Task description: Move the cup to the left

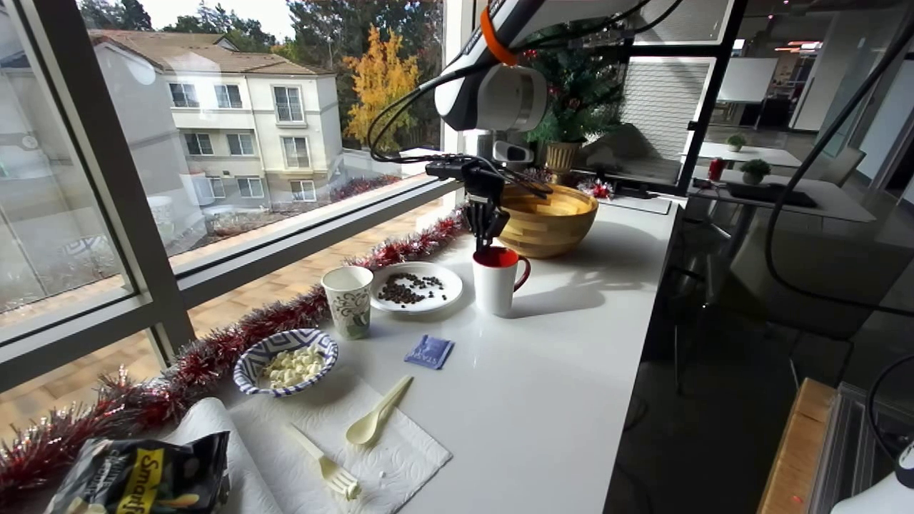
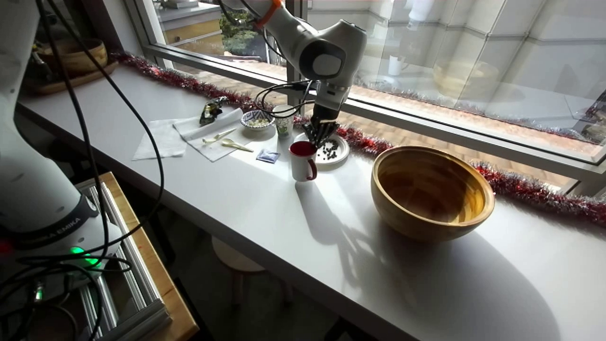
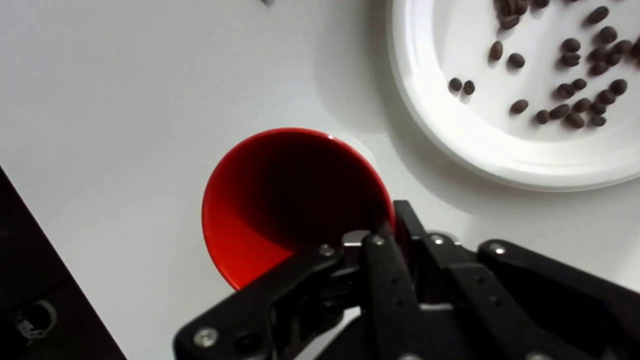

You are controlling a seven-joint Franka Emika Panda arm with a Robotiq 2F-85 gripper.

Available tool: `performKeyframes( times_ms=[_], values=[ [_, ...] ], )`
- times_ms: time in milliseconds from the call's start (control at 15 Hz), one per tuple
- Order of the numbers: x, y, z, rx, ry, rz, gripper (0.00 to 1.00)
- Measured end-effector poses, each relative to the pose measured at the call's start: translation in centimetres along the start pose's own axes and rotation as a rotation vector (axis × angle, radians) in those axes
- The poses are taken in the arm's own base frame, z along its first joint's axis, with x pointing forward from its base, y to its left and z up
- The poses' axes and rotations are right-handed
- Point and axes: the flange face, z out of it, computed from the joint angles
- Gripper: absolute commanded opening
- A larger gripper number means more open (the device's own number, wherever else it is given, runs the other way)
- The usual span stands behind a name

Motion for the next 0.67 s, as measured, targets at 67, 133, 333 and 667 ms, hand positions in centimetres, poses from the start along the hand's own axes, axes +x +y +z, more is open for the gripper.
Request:
performKeyframes(
  times_ms=[67, 133, 333, 667],
  values=[
    [-1.2, 0.5, 0.0, -0.005, -0.004, -0.02, 0.02],
    [-2.3, 0.9, -0.1, -0.01, -0.008, -0.039, 0.02],
    [-5.8, 1.9, 0.1, -0.01, -0.018, -0.092, 0.02],
    [-10.4, 2.7, 0.9, -0.002, -0.04, -0.151, 0.02]
  ],
)
